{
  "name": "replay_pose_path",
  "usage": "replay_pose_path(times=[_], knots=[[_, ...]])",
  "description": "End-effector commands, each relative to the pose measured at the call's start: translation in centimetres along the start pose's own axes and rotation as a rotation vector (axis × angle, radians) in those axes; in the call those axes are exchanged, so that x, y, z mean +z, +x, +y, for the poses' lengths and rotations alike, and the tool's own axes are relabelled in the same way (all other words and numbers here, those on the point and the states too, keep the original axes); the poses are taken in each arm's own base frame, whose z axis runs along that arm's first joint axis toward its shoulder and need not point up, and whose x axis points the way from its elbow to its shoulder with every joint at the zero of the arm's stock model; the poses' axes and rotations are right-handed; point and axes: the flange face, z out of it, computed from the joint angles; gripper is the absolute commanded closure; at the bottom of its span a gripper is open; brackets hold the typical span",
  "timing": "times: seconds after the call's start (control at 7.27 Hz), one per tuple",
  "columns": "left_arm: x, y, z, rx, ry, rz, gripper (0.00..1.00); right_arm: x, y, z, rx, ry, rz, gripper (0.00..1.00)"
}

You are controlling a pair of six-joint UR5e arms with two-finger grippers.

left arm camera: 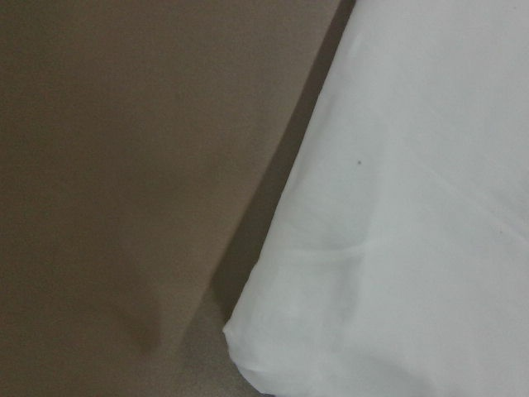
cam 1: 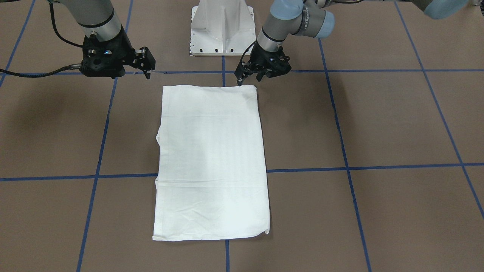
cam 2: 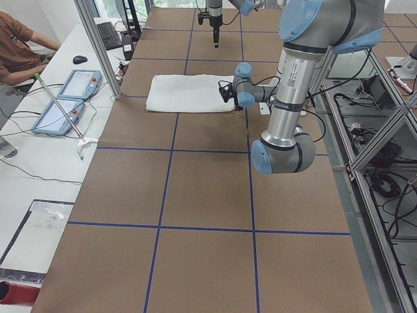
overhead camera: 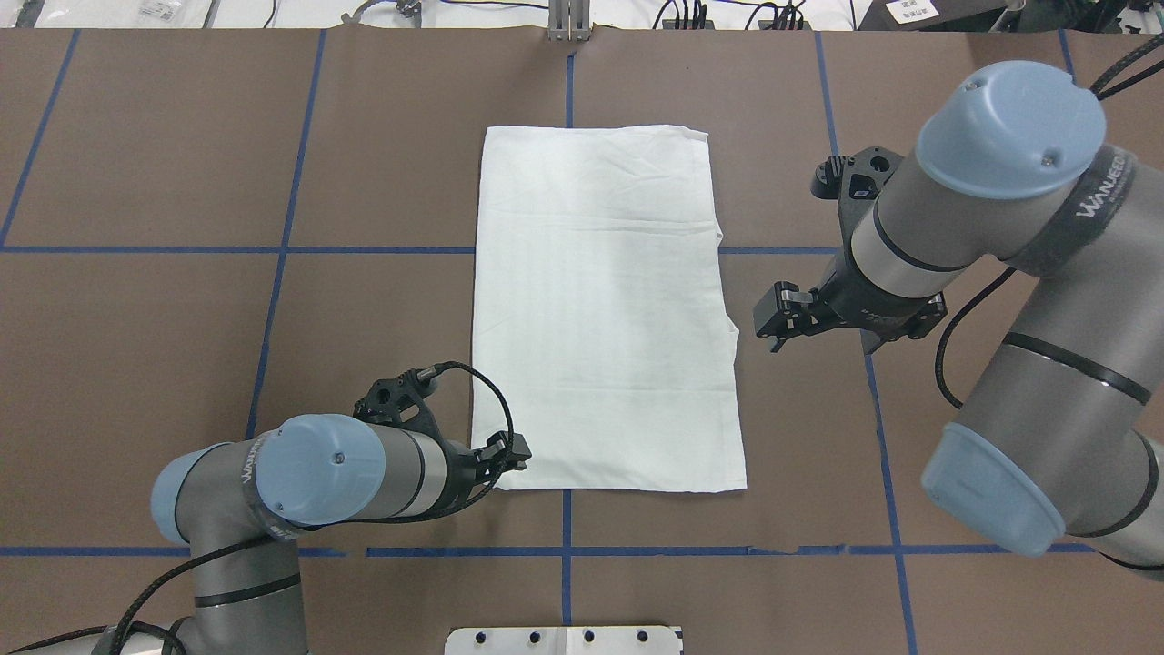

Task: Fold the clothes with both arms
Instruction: 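Swing the left gripper to the shirt's near corner while the right gripper lifts away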

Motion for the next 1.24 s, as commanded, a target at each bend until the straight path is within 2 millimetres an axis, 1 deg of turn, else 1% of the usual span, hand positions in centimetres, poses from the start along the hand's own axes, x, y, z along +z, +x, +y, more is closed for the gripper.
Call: replay_pose_path(times=[0.0, 0.14, 0.28, 0.41, 0.55, 1.1], knots=[[1.17, -0.52, -0.72, -0.002, 0.032, -0.017, 0.11, -0.05, -0.01, 0.03, -0.001, 0.001, -0.001, 0.0], [1.45, -0.59, -0.91, -0.004, 0.036, -0.022, 0.13, -0.05, -0.01, 0.03, 0.001, 0.001, -0.001, 0.0], [1.4, -0.55, -1.09, -0.005, 0.039, -0.021, 0.18, -0.05, -0.01, 0.03, 0.001, 0.001, -0.001, 0.0], [1.3, -0.43, -1.04, -0.005, 0.038, -0.018, 0.25, -0.05, -0.01, 0.03, 0.001, 0.001, -0.001, 0.0], [1.28, -0.34, -1.0, -0.005, 0.037, -0.016, 0.37, -0.05, -0.01, 0.03, 0.001, 0.001, -0.001, 0.0], [1.26, -0.3, -1.09, -0.005, 0.037, -0.012, 0.44, -0.11, 0.05, 0.11, 0.001, 0.001, -0.001, 0.0]])
